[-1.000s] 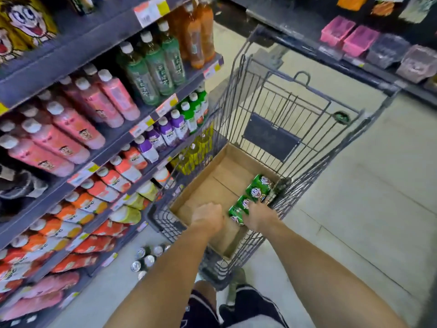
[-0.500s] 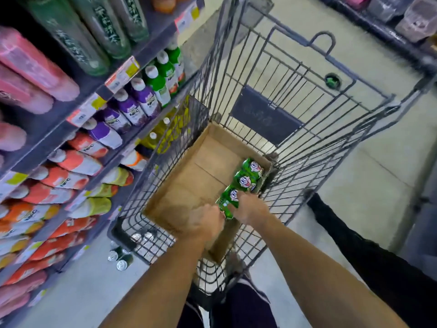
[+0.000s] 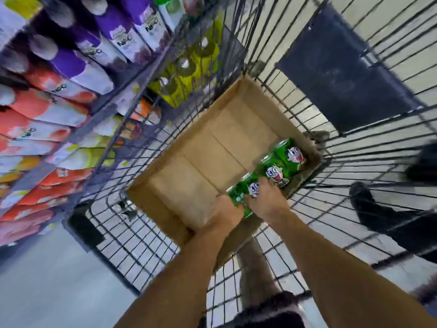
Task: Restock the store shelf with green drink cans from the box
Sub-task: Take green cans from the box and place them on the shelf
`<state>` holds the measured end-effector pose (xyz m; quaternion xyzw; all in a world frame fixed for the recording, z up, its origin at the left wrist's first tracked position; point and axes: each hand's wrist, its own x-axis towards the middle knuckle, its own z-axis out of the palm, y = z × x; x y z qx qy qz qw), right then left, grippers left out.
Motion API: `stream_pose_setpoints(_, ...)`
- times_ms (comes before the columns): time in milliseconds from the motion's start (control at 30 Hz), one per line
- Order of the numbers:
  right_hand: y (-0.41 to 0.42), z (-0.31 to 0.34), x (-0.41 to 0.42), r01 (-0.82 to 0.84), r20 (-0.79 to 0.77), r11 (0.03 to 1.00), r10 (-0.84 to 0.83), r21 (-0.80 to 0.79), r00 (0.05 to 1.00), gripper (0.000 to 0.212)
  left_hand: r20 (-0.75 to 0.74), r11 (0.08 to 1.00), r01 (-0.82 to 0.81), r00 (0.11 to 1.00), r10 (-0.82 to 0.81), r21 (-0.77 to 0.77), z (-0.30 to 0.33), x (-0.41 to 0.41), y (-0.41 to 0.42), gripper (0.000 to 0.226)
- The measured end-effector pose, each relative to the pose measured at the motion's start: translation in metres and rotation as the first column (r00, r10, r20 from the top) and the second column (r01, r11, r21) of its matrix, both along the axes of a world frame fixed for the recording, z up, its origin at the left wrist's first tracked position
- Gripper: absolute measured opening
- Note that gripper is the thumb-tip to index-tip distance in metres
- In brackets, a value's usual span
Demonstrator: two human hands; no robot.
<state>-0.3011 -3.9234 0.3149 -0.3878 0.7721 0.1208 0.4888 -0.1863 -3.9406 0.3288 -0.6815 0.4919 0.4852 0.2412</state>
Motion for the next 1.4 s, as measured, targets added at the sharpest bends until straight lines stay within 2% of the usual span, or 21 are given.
stream_pose_setpoints(167, -0.001, -0.032, -0.003, -0.011, -0.003, 1.000, 0.011, -0.017, 1.000, 0.071, 0.079, 0.957, -0.290, 0.955, 0.287, 0.032, -0.036, -0.008, 0.005, 0.053)
stream_pose_setpoints(333, -0.008, -0.046, -0.007, -0.101, -0.038, 0.995, 0.100, -0.024, 0.994, 0.058, 0.114, 0.891, -0.453, 0.887, 0.447, 0.036, -0.057, -0.008, 0.013, 0.058)
stream_pose_setpoints(500, -0.010, -0.057, -0.003, -0.205, -0.037, 0.978, 0.206, 0.023, 0.978, 0.078, 0.102, 0.857, -0.513, 0.856, 0.507, 0.045, -0.069, -0.008, 0.020, 0.065)
stream_pose_setpoints(733, -0.010, -0.056, -0.004, -0.220, -0.033, 0.975, 0.221, 0.013, 0.975, 0.084, 0.064, 0.807, -0.589, 0.805, 0.590, -0.038, -0.066, -0.002, 0.028, 0.065)
stream_pose_setpoints(867, -0.005, -0.029, -0.004, -0.188, 0.007, 0.981, 0.188, -0.042, 0.982, 0.090, -0.029, 0.778, -0.626, 0.780, 0.625, -0.051, -0.039, 0.005, 0.031, 0.060)
stream_pose_setpoints(1133, -0.016, 0.062, 0.019, -0.157, 0.026, 0.949, 0.171, -0.274, 0.985, 0.074, -0.150, 0.791, -0.586, 0.810, 0.567, -0.175, 0.052, 0.056, 0.016, 0.065)
stream_pose_setpoints(1267, -0.019, 0.120, 0.048, -0.148, 0.038, 0.923, 0.173, -0.355, 0.984, 0.067, -0.184, 0.766, -0.565, 0.825, 0.535, -0.307, 0.106, 0.088, 0.020, 0.070)
stream_pose_setpoints(1400, -0.007, 0.173, 0.079, -0.099, 0.104, 0.865, 0.172, -0.493, 0.980, 0.066, -0.283, 0.708, -0.559, 0.829, 0.482, -0.431, 0.153, 0.131, 0.032, 0.066)
